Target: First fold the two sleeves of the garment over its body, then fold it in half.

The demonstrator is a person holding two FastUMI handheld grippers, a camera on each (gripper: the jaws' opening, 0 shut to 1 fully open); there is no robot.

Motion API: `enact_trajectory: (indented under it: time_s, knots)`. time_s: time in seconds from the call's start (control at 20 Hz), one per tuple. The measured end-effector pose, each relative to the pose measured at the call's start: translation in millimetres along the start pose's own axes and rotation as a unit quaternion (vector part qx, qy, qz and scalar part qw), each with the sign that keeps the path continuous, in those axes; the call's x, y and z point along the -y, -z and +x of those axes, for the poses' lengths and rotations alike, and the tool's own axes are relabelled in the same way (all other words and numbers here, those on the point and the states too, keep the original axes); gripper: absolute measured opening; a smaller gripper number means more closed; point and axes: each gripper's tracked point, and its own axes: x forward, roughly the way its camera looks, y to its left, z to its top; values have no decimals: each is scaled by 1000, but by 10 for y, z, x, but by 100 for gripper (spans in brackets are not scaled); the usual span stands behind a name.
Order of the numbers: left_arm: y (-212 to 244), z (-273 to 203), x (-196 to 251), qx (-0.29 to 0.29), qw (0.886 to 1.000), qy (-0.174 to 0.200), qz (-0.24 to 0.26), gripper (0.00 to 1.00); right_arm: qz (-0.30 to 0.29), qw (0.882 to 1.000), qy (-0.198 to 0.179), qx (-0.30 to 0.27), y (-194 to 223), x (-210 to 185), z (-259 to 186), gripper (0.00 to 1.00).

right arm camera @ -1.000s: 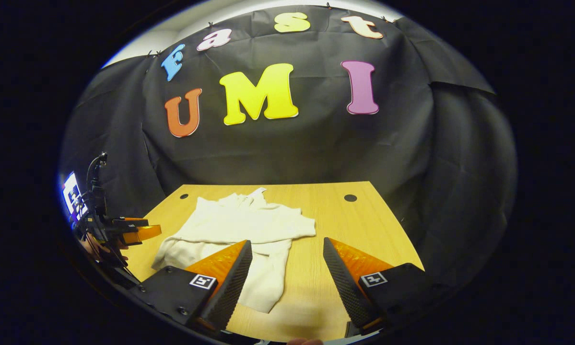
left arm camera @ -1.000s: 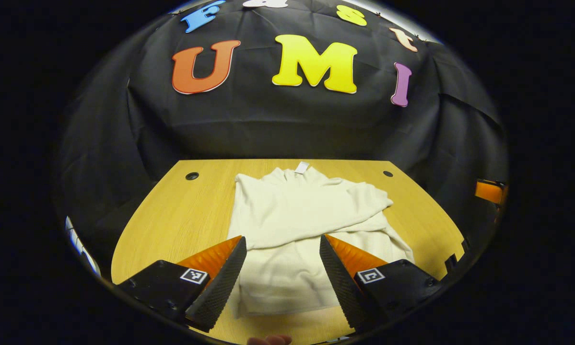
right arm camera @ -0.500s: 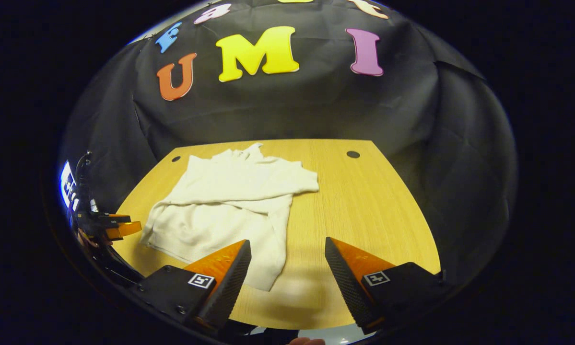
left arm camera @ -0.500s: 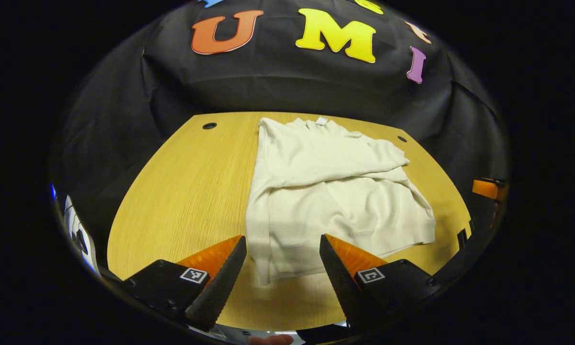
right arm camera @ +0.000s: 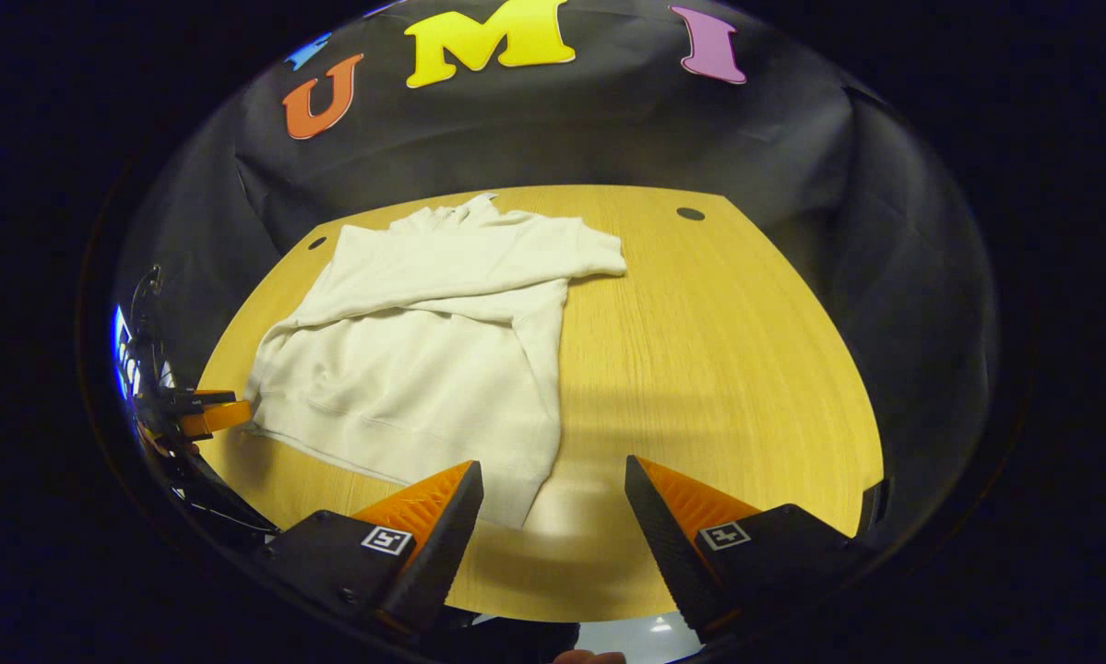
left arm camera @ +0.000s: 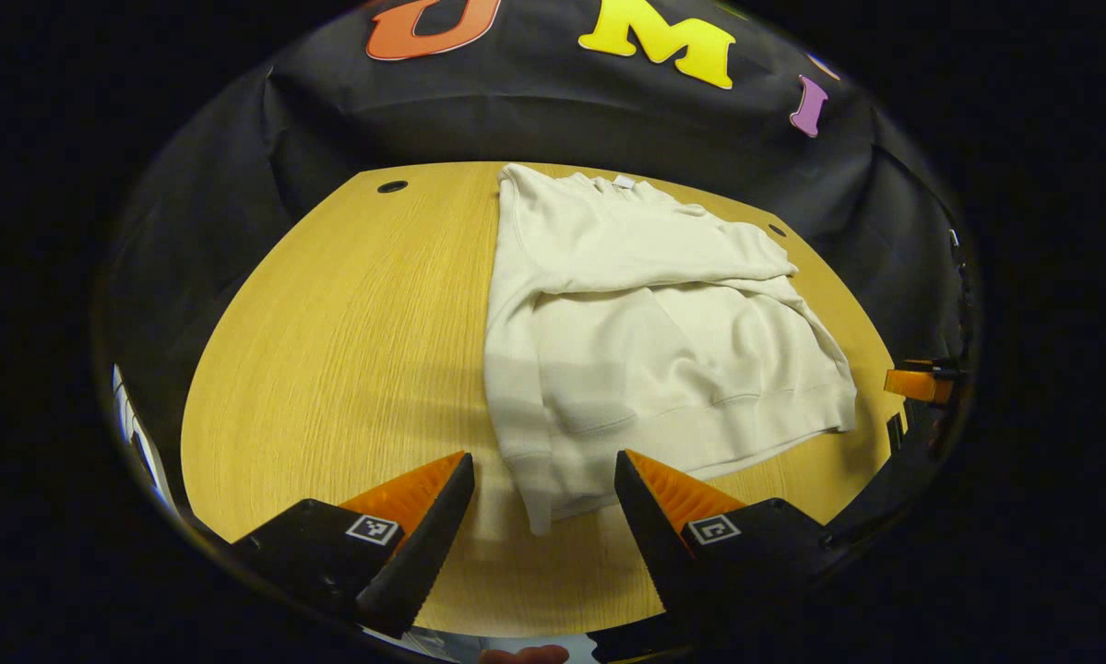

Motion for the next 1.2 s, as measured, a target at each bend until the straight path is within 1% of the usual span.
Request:
enact_trajectory:
  time_s: [0.25, 0.3, 0.4, 0.5, 0.55, 0.6, 0.65, 0.75, 0.8, 0.85, 0.9, 0.95, 1.0, 1.05, 1.1, 1.15, 1.2]
  knots:
    - [10, 118, 90, -21, 999, 21, -34, 98, 1, 999, 15, -37, 127, -214, 366, 96]
    - [11, 154, 120, -24, 999, 24, -38, 98, -5, 998, 27, -48, 171, -202, 427, 96]
    - [28, 189, 166, -34, 998, 28, -46, 98, -3, 997, 28, -67, 262, -254, 496, 96]
    - [1, 182, 136, -34, 998, 23, -42, 98, 10, 997, 28, -67, 263, -255, 505, 96]
    - [-11, 175, 106, -36, 998, 19, -40, 98, 11, 997, 28, -70, 287, -265, 517, 97]
    - [22, 179, 90, -40, 998, 15, -39, 97, 8, 997, 28, -68, 269, -262, 513, 94]
    - [39, 197, 73, -46, 998, 9, -35, 96, 4, 997, 27, -71, 289, -269, 511, 95]
    - [51, 284, 69, -57, 998, -4, -21, 90, 5, 997, 21, -68, 281, -279, 513, 96]
    - [60, 314, 56, -60, 998, -11, -14, 83, 6, 998, 16, -64, 269, -298, 534, 92]
    - [48, 323, 24, -61, 998, -16, -10, 79, 8, 998, 13, -63, 269, -303, 536, 88]
    - [76, 303, 3, -59, 998, -19, -6, 77, 9, 998, 11, -63, 258, -296, 542, 76]
    - [74, 288, 2, -55, 998, -16, -6, 66, 15, 998, 9, -63, 256, -302, 544, 73]
    - [58, 275, -3, -51, 999, -13, -11, 57, 23, 998, 9, -61, 242, -300, 554, 61]
    - [61, 266, -12, -46, 999, -11, -17, 51, 24, 998, 9, -61, 246, -304, 551, 61]
    - [66, 235, -13, -41, 999, -7, -27, 42, 29, 998, -8, -55, 213, -347, 570, 59]
    - [56, 216, -2, -32, 999, -4, -35, 34, 48, 997, -14, -62, 245, -384, 557, 57]
    - [65, 207, 0, -31, 999, -3, -39, 22, 65, 996, -17, -60, 216, -379, 577, 22]
